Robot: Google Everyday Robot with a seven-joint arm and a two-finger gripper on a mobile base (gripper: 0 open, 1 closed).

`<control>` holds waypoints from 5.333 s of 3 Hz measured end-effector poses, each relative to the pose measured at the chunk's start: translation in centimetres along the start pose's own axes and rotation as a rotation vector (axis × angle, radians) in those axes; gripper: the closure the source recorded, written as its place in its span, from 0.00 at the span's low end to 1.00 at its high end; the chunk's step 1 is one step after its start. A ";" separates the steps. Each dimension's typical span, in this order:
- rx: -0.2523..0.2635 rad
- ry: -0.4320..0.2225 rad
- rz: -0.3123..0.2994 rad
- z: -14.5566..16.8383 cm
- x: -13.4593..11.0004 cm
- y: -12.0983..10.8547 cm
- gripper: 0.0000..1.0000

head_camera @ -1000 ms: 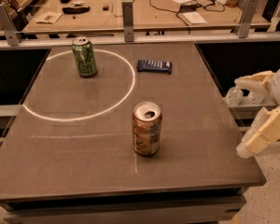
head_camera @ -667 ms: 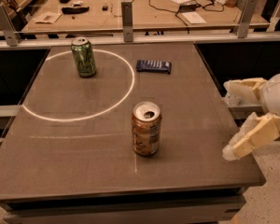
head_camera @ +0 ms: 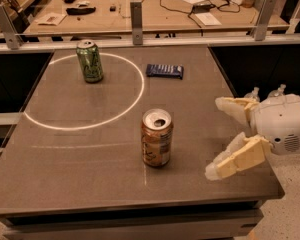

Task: Move orange can near rxbar blueberry

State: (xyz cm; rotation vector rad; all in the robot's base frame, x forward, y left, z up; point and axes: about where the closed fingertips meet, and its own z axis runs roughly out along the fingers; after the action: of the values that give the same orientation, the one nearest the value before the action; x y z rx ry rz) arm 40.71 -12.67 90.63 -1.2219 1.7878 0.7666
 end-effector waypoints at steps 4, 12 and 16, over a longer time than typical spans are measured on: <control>-0.168 -0.233 -0.011 9.1 1.3 4.5 0.00; -0.065 -0.277 0.016 12.2 -1.6 -2.8 0.64; 0.397 -0.206 0.087 8.5 -2.7 -8.6 1.00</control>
Offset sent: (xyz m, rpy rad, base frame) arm -0.0288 0.0604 -0.0320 0.2889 0.0592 0.0748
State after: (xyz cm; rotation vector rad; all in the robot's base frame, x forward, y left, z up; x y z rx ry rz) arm 51.71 -7.33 88.62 -0.7805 1.7258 0.5289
